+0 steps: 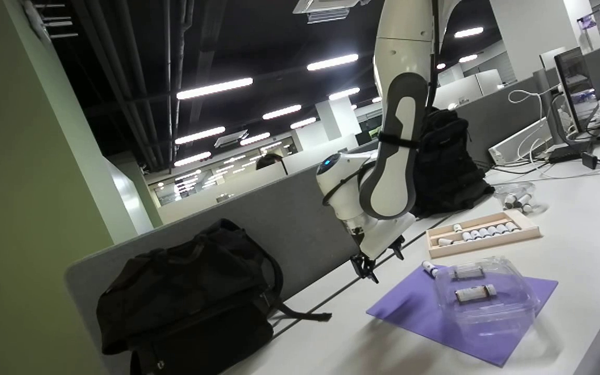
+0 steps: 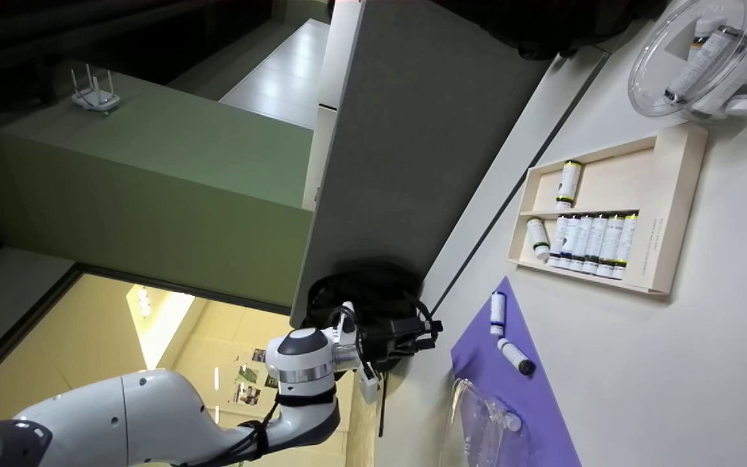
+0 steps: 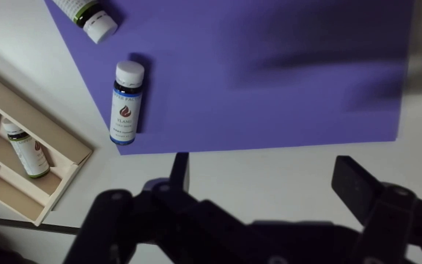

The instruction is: Pick one bottle from the table and put it on the tray

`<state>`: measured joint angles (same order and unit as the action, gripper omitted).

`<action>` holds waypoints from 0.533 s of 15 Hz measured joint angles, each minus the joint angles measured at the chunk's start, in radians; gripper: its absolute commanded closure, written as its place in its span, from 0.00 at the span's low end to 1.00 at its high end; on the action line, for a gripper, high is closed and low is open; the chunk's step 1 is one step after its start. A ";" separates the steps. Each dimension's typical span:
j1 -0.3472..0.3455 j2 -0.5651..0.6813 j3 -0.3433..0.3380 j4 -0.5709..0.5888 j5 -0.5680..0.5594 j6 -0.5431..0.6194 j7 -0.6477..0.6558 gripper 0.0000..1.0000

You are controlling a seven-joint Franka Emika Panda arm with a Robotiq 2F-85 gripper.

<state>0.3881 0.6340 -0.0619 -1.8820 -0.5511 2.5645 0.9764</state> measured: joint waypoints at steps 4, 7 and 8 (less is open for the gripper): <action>0.011 -0.013 -0.038 -0.032 0.076 0.028 0.064 0.00; 0.059 -0.057 -0.136 -0.137 0.050 0.145 0.211 0.00; 0.076 -0.068 -0.174 -0.175 0.034 0.188 0.265 0.00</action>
<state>0.4639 0.5659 -0.2355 -2.0565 -0.5169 2.7525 1.2412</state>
